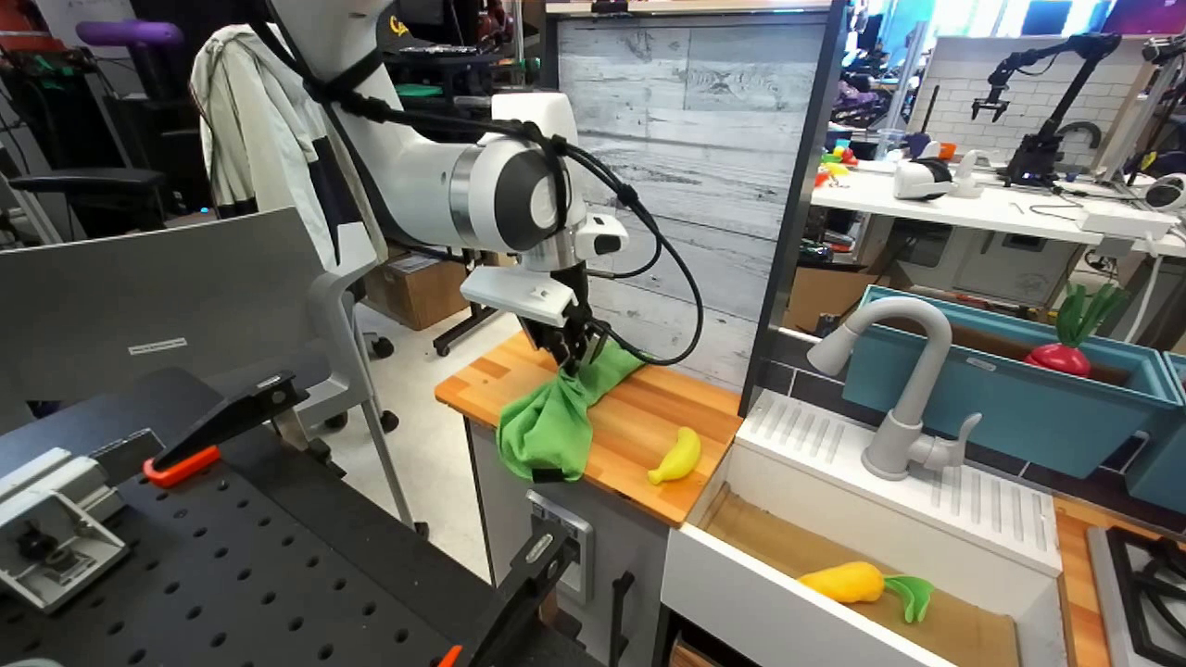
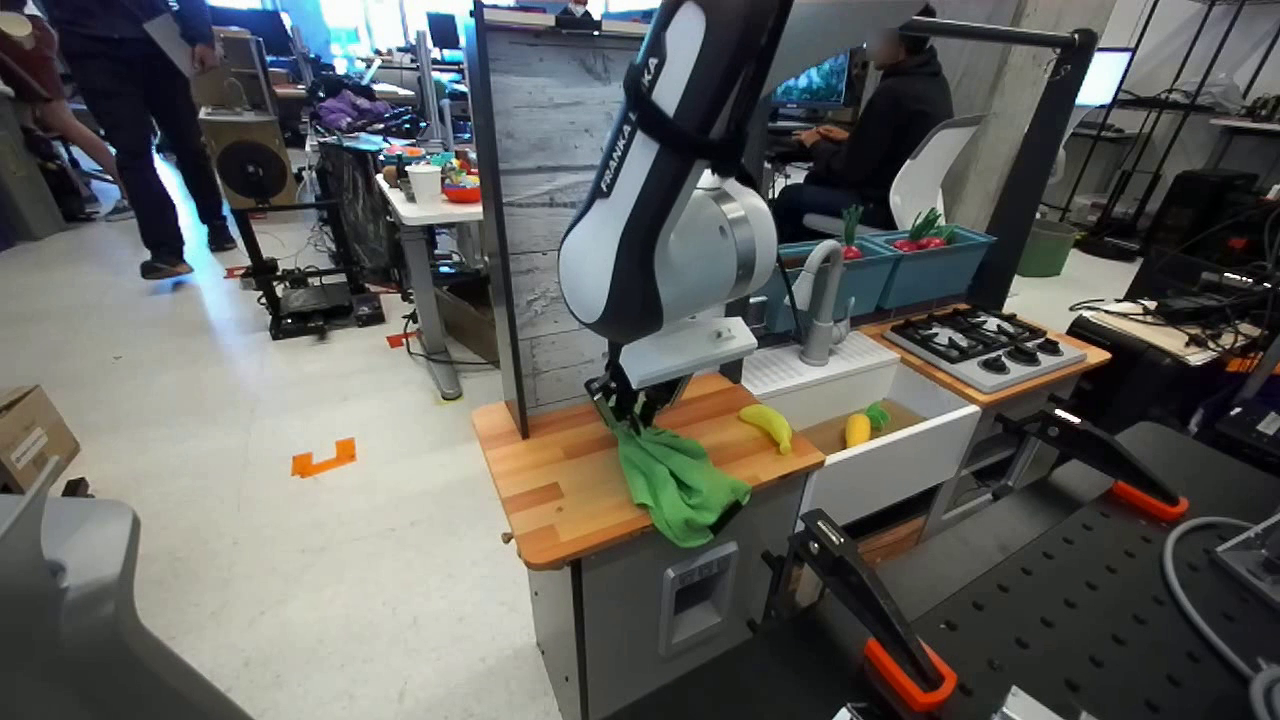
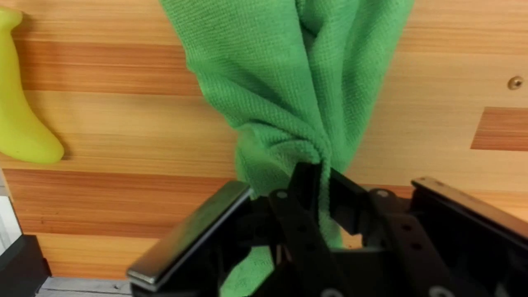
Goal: Fold the cloth on the counter
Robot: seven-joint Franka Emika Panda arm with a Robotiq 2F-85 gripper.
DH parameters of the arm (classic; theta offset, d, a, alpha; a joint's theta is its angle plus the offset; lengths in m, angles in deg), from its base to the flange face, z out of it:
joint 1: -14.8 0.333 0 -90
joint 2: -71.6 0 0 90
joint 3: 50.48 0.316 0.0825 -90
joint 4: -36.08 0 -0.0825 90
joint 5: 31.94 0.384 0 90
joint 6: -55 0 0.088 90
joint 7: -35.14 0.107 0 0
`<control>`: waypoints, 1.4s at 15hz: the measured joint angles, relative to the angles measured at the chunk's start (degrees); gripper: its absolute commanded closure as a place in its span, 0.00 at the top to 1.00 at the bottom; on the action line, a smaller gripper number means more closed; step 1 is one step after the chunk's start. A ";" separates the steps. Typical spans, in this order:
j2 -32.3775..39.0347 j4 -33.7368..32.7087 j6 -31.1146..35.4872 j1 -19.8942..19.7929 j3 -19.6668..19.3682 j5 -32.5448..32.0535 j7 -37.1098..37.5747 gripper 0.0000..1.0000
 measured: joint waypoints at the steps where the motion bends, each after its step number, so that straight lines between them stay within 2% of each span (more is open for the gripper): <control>1: 1.19 -1.13 -0.04 0.16 0.00 0.00 0.13 0.03; 6: 6.31 -6.95 -1.62 0.52 -0.06 -0.01 0.83 0.03; 7: 6.55 -7.77 -2.43 0.53 -0.08 -0.01 0.87 0.37; 8: 6.86 -8.52 -3.09 0.53 -0.10 -0.01 0.90 0.40; 10: 7.44 -9.85 -4.17 0.54 -0.10 -0.02 1.04 0.51; 16: 8.63 -11.96 -4.62 0.55 -0.10 -0.04 1.28 0.96; 17: 8.81 -12.16 -4.62 0.55 -0.10 -0.04 1.30 1.00; 21: 8.98 -12.18 -4.62 0.53 -0.10 -0.04 1.34 1.00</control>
